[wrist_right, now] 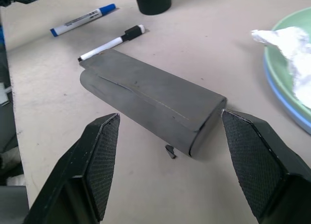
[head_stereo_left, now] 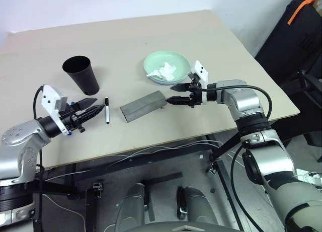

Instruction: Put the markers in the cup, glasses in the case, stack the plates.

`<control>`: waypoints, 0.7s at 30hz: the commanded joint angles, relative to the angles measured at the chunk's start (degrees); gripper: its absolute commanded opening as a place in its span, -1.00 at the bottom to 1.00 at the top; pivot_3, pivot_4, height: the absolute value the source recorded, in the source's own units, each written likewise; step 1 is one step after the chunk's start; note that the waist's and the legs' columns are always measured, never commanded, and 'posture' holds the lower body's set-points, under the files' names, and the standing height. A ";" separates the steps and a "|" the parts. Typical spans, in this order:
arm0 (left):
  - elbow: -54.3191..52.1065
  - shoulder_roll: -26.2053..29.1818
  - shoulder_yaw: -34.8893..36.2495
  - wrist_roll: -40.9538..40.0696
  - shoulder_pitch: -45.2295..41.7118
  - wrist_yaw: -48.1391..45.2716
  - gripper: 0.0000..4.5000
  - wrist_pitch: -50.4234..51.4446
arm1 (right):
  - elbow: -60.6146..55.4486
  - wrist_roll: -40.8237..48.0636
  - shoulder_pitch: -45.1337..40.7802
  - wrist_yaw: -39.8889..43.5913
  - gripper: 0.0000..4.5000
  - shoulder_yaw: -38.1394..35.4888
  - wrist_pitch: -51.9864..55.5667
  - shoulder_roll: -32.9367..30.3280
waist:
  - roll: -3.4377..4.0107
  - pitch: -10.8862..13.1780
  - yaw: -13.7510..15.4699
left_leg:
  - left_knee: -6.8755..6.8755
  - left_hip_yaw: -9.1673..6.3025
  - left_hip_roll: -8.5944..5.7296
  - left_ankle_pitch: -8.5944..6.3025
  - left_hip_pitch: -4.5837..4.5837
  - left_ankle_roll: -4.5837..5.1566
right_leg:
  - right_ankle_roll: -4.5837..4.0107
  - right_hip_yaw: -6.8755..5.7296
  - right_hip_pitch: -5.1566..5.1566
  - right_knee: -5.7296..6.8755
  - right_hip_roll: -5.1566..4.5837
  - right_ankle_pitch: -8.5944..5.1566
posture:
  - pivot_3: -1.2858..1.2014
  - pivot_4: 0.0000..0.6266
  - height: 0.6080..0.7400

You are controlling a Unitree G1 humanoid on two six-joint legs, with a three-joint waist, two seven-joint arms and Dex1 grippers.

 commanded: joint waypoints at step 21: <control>-1.80 4.95 1.04 9.76 -0.80 27.08 1.00 23.33 | 2.99 -0.30 -4.09 -1.96 0.99 -0.34 -2.71 1.12 | -0.04 -0.02 0.02 | -0.19 0.85 0.50 -0.01 -0.02 -0.03 | -0.12 0.06 -0.64 -0.01 -0.03 0.18 | 0.03 -0.52 0.81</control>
